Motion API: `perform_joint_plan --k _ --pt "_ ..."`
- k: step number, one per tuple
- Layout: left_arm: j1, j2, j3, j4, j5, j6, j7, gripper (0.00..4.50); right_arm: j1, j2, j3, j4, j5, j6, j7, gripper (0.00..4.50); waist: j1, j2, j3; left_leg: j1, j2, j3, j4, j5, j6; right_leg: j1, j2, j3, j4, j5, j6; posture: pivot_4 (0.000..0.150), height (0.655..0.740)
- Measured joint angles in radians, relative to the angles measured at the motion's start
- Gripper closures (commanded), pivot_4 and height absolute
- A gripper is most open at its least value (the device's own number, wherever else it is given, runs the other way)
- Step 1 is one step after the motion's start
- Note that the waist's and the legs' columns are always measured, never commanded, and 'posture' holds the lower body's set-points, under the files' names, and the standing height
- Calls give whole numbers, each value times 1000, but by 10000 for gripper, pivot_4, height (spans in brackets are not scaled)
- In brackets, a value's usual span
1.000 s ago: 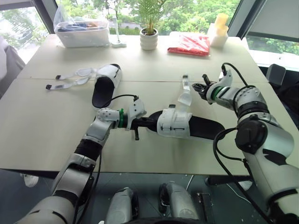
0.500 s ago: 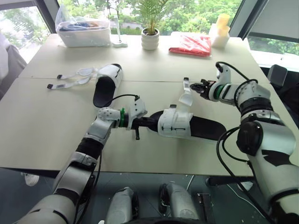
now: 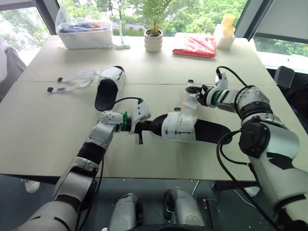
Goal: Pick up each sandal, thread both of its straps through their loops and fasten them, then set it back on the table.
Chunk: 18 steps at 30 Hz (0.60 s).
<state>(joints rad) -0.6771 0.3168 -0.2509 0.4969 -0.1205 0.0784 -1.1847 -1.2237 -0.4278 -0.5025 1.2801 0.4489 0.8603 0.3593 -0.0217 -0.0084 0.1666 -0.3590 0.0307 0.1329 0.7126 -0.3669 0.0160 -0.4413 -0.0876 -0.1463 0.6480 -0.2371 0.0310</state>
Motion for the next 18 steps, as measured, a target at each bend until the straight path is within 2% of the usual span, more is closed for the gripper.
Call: perform_joint_plan --k 4,10,12,15,18 --pt "2 3 0 -4 0 2 2 45000 0 0 -2 0 0 -26 6 44751 -2 0 0 0 0 0 0 0 0 0 0 0 0 0 0 1500 7288" --pt "3 4 0 -6 0 2 3 45000 0 -1 38 -28 -19 -68 103 44751 -3 0 0 0 0 0 0 0 0 0 0 0 0 0 0 1500 7288" --pt "2 3 0 -5 0 2 4 45000 14 -1 107 -85 -54 -89 180 44751 -3 0 0 0 0 0 0 0 0 0 0 0 0 0 0 1500 7288" --pt "-1 -6 -1 0 0 2 8 45000 137 -7 268 -373 -109 -146 332 44751 0 0 0 0 0 0 0 0 0 0 0 0 0 0 0 1500 7288" --pt "-5 -11 -4 5 0 1 6 45000 350 -47 400 -782 -154 -240 416 44751 5 0 0 -1 0 -1 -1 0 0 -1 0 0 0 0 0 1500 7288"
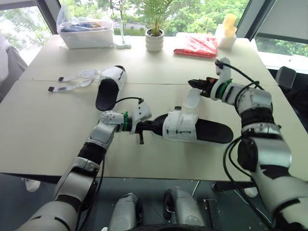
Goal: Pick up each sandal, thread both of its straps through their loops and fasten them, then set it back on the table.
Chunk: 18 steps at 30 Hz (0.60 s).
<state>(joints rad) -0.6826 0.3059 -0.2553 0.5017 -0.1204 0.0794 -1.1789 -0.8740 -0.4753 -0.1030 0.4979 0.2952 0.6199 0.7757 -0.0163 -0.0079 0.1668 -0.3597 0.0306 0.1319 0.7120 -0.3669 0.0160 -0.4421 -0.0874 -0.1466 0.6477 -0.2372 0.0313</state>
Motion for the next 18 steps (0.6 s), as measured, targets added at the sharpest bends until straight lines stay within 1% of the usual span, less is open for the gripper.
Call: perform_joint_plan --k 2,4,6,7,10,11,12,13,15,16,18 --pt "-1 0 1 6 0 -3 -2 45000 132 -42 54 -218 -42 -107 24 44751 2 0 0 0 0 0 0 0 0 0 0 0 0 0 0 1500 7288" --pt "-2 4 2 9 0 -5 -3 45000 266 -108 109 -398 -128 -324 46 44751 1 0 0 1 0 1 0 0 0 0 0 0 0 0 0 1500 7288" --pt "-5 5 2 14 0 -6 -4 45000 341 -168 148 -479 -212 -534 60 44751 -1 0 0 2 0 1 0 0 -1 1 0 1 0 0 0 1500 7288" --pt "-6 4 2 17 0 -6 -5 45000 384 -212 173 -511 -271 -680 65 44751 0 0 0 3 -1 1 0 0 -1 2 0 1 0 -1 1 1500 7288" --pt "-12 3 2 27 0 -8 -11 45000 449 -312 237 -514 -462 -1085 26 44751 0 -1 0 4 -1 2 0 1 -1 2 1 1 0 -1 2 1500 7288" --pt "-15 2 1 29 1 -8 -12 45000 456 -334 249 -502 -527 -1193 -4 44751 1 -1 1 4 -1 2 0 1 -1 2 1 2 0 -1 2 1500 7288" --pt "-18 -1 0 31 2 -8 -13 45000 460 -358 260 -483 -611 -1307 -50 44751 3 -1 1 4 -1 2 0 1 -1 2 1 2 0 -1 2 1500 7288" --pt "-20 -4 0 34 2 -9 -13 45000 460 -389 267 -465 -739 -1426 -126 44751 4 -1 1 3 -1 2 0 1 -1 2 1 2 0 -2 2 1500 7288" --pt "-22 -5 -1 40 2 -15 -16 45000 449 -427 272 -439 -949 -1569 -272 44751 4 -1 0 3 0 2 0 1 -1 2 1 2 0 -2 3 1500 7288" --pt "-25 -5 -1 45 2 -19 -18 45000 441 -433 272 -425 -1022 -1598 -333 44751 4 -1 1 3 0 2 0 1 -2 2 1 2 0 -2 3 1500 7288" --pt "-27 -6 -1 48 2 -20 -19 45000 433 -433 269 -409 -1118 -1606 -441 44751 5 -1 1 3 0 2 0 1 -2 2 1 2 0 -2 3 1500 7288"
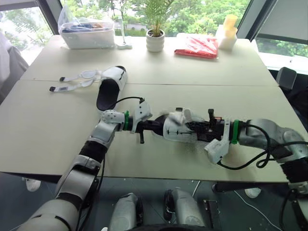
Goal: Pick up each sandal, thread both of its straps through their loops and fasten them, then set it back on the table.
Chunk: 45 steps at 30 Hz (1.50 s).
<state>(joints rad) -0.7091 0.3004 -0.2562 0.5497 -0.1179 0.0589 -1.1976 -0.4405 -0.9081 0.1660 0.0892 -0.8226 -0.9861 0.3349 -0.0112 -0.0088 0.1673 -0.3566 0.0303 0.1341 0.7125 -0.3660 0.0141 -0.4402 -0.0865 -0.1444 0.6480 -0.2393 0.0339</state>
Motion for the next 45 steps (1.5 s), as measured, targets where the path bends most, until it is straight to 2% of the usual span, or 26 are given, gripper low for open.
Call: perform_joint_plan --k 3,6,9,13,19,23,26,27,31,33,36,39,42,45 --pt "0 0 0 1 0 -3 -1 45000 -1 2 -1 21 -47 28 -75 44751 0 0 0 0 0 0 0 0 0 0 0 0 0 0 0 1500 7288" --pt "0 0 0 4 0 -6 -1 45000 0 10 4 38 6 71 -60 44751 0 0 0 0 0 0 0 0 0 0 1 0 0 0 0 1500 7288" --pt "0 2 0 7 0 -7 -2 45000 11 42 15 40 201 172 50 35350 0 0 0 1 0 -1 0 0 0 2 2 0 -1 0 0 1500 7288" --pt "0 1 0 7 0 -8 -2 45000 -7 87 15 -12 421 338 185 16207 0 0 0 1 0 -1 1 0 0 2 2 0 0 0 0 1500 7288" --pt "0 -6 -3 6 0 -7 -1 45000 18 35 -43 -173 656 527 351 16207 3 0 0 0 0 -3 1 0 1 2 1 0 -1 0 -1 1500 7288" --pt "4 -3 -3 -2 0 -4 -2 45000 184 -23 -160 -337 838 789 437 16207 6 0 0 0 0 -3 1 0 1 2 1 -1 -1 0 -1 1500 7288" --pt "4 1 -3 -2 0 -2 -4 45000 313 -22 -314 -521 1177 1217 414 16207 3 0 0 1 1 -4 1 0 1 2 0 -1 -1 1 -2 1500 7288" --pt "3 1 -3 -2 0 -2 -5 45000 360 -26 -377 -608 1357 1389 381 16207 4 0 0 1 1 -5 1 -1 1 2 0 -2 -1 1 -2 1500 7288" --pt "-1 -5 -4 6 1 -2 -8 45000 517 -54 -446 -790 1864 1755 225 16207 5 -1 0 0 1 -7 0 -1 3 3 -1 -4 -3 1 -3 1500 7288" --pt "-3 -6 -4 10 1 -3 -9 45000 562 -55 -437 -819 2029 1848 146 16207 4 -1 0 0 0 -7 0 -2 4 4 -2 -4 -3 1 -3 1500 7288" --pt "-5 -8 -4 13 1 -3 -10 45000 562 -62 -408 -829 2178 1919 45 16207 4 -1 0 0 0 -7 1 -3 4 4 -3 -4 -3 1 -3 1500 7288" --pt "-6 -8 -4 16 1 -3 -13 45000 502 -31 -335 -778 2221 1964 -80 16207 4 -1 0 0 0 -7 1 -3 4 4 -2 -4 -3 1 -3 1500 7288" --pt "-7 -6 -4 15 1 1 -16 45000 397 98 -242 -616 2261 1999 -222 16207 3 -3 -1 0 0 -6 1 -2 4 3 -2 -4 -3 2 -3 1500 7288" --pt "-7 -5 -4 11 1 1 -20 45000 334 169 -194 -528 2274 2023 -304 16207 4 -3 -1 -1 0 -6 1 -2 4 3 -2 -4 -3 2 -3 1500 7288"
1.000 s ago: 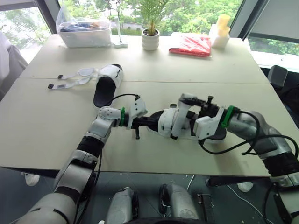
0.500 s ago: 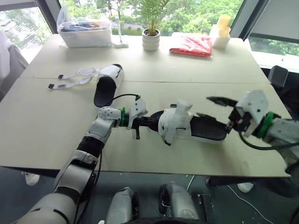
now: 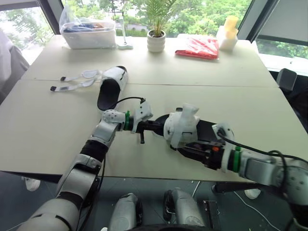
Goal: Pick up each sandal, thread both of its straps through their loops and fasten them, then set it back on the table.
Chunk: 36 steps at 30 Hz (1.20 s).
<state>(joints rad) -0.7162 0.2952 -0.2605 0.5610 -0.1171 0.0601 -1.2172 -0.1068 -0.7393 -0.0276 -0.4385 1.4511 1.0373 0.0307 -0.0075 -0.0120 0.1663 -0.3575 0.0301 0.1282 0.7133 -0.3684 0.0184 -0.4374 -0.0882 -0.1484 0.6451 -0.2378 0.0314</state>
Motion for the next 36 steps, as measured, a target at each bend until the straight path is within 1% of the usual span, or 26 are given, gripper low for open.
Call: perform_joint_plan --k 4,9,12,16,20,23,26,28,30,33,36 --pt "2 6 0 -7 0 2 0 45000 -61 84 21 71 29 18 -86 16207 -2 0 0 0 0 0 0 0 0 0 0 0 0 0 0 1500 7288" --pt "5 11 0 -14 0 5 0 45000 -91 129 21 89 84 27 -135 16207 -4 0 0 0 0 0 0 0 0 0 0 0 0 0 0 1500 7288" --pt "5 13 1 -15 0 11 1 45000 -102 134 22 93 85 29 -152 23933 -5 0 0 0 0 0 0 0 0 0 0 0 0 0 0 1500 7288" --pt "5 12 1 -16 0 14 2 45000 -119 130 20 90 55 28 -145 43936 -4 0 0 0 0 0 0 0 0 0 0 0 0 0 0 1500 7288" --pt "4 10 1 -15 0 14 3 45000 -110 107 30 57 -20 34 -95 44534 -3 0 0 0 0 1 0 0 0 0 0 0 0 0 0 1500 7288" --pt "2 10 1 -13 0 13 3 45000 -99 82 33 20 -37 50 -42 44534 -3 0 0 0 0 0 0 0 0 0 0 0 0 0 0 1500 7288" --pt "2 9 1 -11 1 12 3 45000 -115 -1 30 -34 -33 82 56 44534 -3 0 0 0 0 0 0 0 1 0 0 0 0 0 0 1500 7288" --pt "1 9 1 -10 1 11 3 45000 -164 -61 16 -41 -31 105 130 44534 -3 0 0 0 0 0 0 -1 1 0 0 0 0 0 0 1500 7288" --pt "-3 10 1 -3 2 8 2 45000 -261 -116 10 -14 -32 132 212 44534 -4 0 0 0 0 0 0 -1 1 0 0 0 0 0 0 1500 7288" --pt "-4 7 1 6 2 -5 1 45000 -422 -158 21 91 -68 169 325 44534 -2 0 0 0 0 0 0 -1 1 0 0 0 0 0 0 1500 7288" --pt "-5 2 0 7 3 -8 2 45000 -535 -163 48 214 -138 201 412 44534 -2 0 0 -1 0 1 0 -1 1 -1 0 0 0 0 0 1500 7288"
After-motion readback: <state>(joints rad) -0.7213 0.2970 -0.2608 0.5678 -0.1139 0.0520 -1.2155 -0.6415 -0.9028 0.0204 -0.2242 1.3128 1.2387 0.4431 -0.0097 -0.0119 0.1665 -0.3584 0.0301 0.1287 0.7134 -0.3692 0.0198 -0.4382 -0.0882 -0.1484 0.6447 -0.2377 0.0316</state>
